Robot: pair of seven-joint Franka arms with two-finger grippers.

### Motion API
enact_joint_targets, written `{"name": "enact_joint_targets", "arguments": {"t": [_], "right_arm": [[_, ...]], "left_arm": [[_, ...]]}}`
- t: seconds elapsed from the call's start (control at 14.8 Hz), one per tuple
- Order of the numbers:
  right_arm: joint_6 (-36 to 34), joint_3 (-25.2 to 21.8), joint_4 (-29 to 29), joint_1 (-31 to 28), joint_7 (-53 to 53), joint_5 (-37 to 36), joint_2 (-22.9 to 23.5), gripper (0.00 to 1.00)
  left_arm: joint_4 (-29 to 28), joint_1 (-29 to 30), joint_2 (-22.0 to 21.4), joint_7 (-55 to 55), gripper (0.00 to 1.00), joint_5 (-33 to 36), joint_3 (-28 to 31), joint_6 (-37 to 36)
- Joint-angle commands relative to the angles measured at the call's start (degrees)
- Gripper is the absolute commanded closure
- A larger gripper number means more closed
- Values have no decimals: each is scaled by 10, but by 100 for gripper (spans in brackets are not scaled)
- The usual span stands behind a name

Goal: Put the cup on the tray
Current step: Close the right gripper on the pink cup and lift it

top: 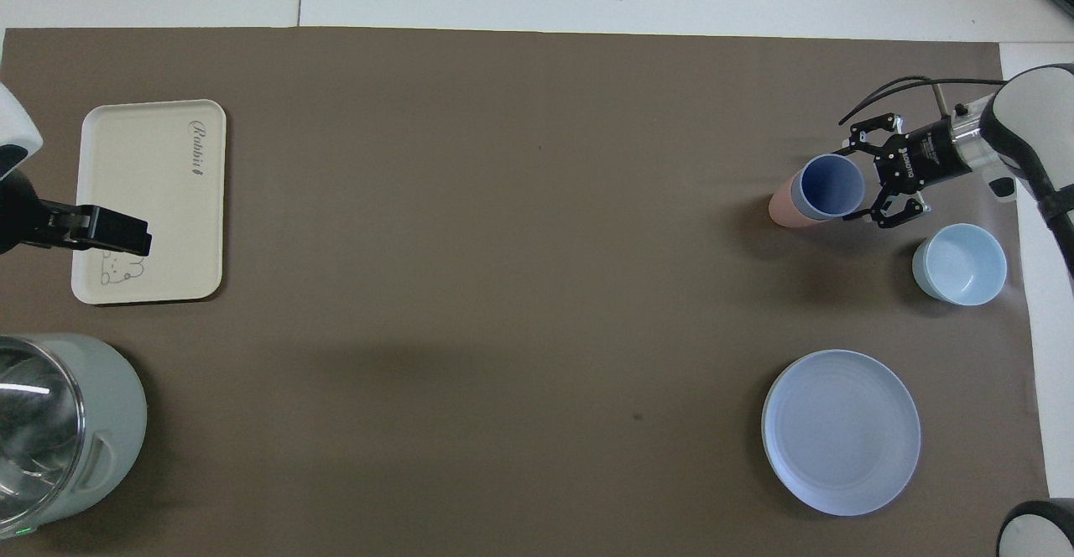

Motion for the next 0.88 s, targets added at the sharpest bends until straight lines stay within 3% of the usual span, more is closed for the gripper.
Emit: {"name": "enact_joint_targets", "arguments": {"t": [0.0, 0.14, 0.81], "right_arm": [[12, 7, -81, -9, -36, 35, -48, 0], [23, 6, -115, -9, -76, 75, -62, 0], [51, 6, -161, -8, -131, 152, -77, 0]], "left_arm": [[-10, -1, -8, -8, 0, -1, 1, 10], [-10, -1, -8, -8, 0, 0, 1, 9], [-10, -1, -8, -8, 0, 0, 1, 13]]}}
